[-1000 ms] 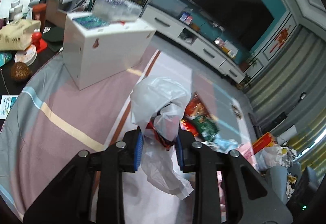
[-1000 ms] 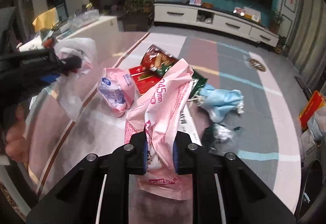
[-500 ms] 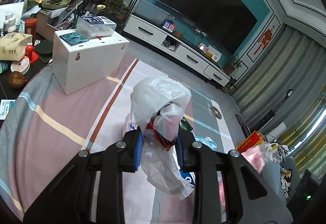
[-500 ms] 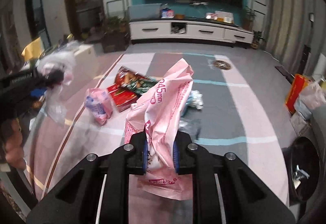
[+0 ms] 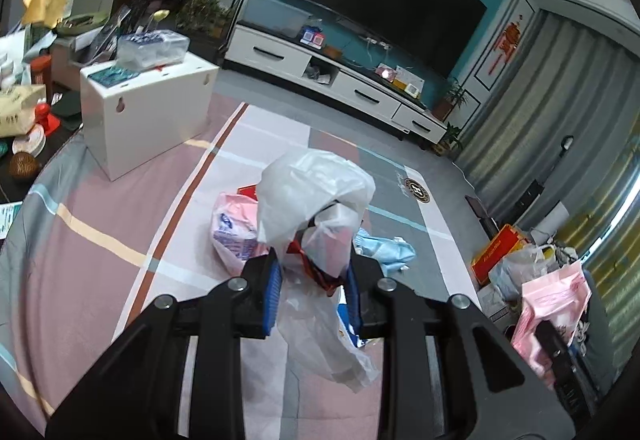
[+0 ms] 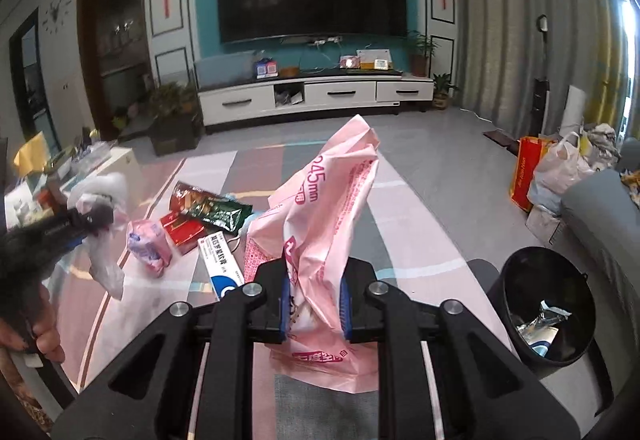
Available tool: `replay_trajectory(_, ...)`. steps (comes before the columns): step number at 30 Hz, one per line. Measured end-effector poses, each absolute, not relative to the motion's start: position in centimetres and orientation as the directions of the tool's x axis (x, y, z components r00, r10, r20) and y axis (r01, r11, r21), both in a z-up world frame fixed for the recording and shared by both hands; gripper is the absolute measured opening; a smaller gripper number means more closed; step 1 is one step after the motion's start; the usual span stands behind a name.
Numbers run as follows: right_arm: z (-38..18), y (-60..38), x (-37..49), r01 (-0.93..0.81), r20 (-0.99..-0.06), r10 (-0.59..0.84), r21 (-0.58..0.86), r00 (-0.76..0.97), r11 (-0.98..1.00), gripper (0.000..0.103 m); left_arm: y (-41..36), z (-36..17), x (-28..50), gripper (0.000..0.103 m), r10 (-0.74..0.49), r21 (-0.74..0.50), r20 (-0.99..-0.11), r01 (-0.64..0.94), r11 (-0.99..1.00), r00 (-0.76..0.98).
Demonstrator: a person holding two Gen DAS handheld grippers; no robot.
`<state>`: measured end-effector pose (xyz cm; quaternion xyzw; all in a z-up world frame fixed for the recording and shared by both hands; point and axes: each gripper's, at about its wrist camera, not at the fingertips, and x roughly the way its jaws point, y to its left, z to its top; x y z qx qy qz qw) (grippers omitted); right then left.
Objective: Collect trash
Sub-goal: 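Lift the pink bag with the right tool toward the bin while left lifts the white bag, then carry the pink bag in the right tool and white bag in the left tool over the black bin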
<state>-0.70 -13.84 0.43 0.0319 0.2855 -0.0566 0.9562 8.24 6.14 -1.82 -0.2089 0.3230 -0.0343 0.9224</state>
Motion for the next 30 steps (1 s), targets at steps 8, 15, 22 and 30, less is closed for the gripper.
replay_trajectory(8,1.2,-17.4,-1.6,0.194,-0.526,-0.121,0.087,0.842,0.977,0.019,1.7,-0.5,6.7,0.028,-0.248,-0.378,-0.566,0.02,0.926,0.786)
replay_trajectory(15,1.9,-20.9,-3.0,0.244,-0.505,-0.139,0.147,0.852,0.959,0.019,-3.7,0.6,5.1,0.028,-0.248,-0.337,-0.54,0.063,0.939,0.804)
replay_trajectory(22,2.8,-25.1,-5.7,0.34,-0.459,-0.22,0.198,0.861,0.919,0.019,-9.3,1.1,3.8,0.028,-0.338,-0.359,-0.542,0.151,0.921,0.769)
replay_trajectory(30,2.2,-30.5,-8.1,0.463,-0.456,-0.31,0.275,0.835,0.843,0.019,-15.7,1.7,2.5,0.028,-0.414,-0.349,-0.533,0.254,0.902,0.738)
